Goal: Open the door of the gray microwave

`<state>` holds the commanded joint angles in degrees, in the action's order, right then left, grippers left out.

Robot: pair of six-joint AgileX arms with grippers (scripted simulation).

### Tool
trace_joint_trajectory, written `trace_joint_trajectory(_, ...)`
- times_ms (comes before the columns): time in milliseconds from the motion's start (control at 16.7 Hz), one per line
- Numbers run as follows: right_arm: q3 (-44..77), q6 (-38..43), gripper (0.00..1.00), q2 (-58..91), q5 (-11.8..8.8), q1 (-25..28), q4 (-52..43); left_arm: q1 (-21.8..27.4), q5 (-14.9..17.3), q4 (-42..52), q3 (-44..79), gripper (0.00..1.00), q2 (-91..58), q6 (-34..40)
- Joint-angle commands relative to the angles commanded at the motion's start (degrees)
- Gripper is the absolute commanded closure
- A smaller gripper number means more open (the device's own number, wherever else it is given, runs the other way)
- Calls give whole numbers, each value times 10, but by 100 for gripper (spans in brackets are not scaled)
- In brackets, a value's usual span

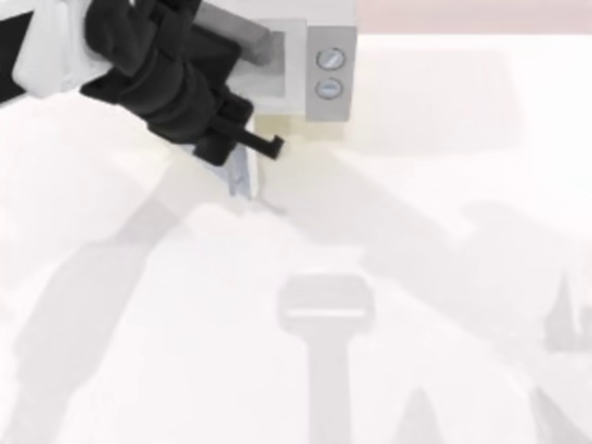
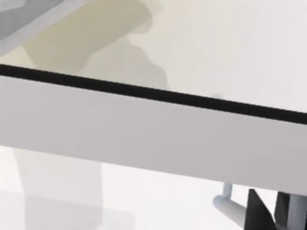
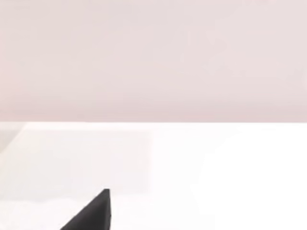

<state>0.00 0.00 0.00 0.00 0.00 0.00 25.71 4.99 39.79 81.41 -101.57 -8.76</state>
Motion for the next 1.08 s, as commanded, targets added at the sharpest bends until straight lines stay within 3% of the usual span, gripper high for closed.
trace_joint_trajectory(420,0,0,0,0,0,0,0,2,4,0,-2,100,-1,0)
trace_joint_trajectory(840,0,0,0,0,0,0,0,-32,47,8,-31,100,27,-83)
trace_joint_trajectory(1080,0,0,0,0,0,0,0,-35,52,9,-34,100,30,-92)
